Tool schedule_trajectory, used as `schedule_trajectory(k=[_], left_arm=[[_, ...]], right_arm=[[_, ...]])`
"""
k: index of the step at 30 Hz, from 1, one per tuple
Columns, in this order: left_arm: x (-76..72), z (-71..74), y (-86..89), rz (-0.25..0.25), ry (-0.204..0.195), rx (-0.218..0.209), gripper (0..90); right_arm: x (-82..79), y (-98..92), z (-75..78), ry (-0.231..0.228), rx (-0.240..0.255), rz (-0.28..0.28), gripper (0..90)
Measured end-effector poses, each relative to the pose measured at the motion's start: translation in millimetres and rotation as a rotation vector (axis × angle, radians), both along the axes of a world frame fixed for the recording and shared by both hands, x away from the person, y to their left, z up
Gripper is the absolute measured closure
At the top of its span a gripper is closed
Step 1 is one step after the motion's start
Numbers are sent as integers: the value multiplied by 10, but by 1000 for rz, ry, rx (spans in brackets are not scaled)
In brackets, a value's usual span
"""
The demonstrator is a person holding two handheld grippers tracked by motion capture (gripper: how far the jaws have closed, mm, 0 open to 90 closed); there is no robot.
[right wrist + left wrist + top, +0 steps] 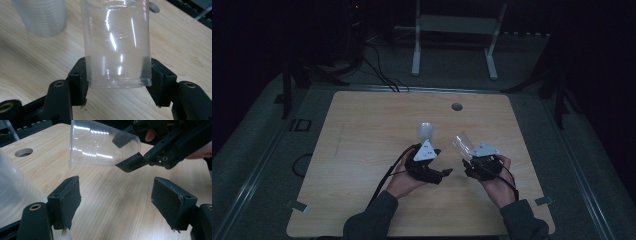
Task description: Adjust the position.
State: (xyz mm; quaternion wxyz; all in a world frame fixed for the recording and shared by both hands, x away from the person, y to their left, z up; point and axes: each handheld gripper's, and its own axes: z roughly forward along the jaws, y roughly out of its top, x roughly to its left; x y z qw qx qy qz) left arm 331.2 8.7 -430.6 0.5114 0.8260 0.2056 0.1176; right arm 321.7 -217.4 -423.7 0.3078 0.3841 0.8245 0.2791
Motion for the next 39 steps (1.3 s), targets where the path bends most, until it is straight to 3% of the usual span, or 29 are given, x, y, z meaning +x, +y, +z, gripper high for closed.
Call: schedule_trajectory(k=[14,22,33,39], left_arm=[[-18,81,-18,38,2,-53,243],[-23,106,-46,70,-1,-44,243],[20,159,-78,83,37,-83,244],[27,172,-81,83,42,-98,251]], right_arm=[[-120,-40,-2,-117,151,-53,415],[-166,-63,-21,-166,216,-68,414],[-224,-89,-13,-242,261,-77,412],[-235,-108,-30,-250,268,-77,412]])
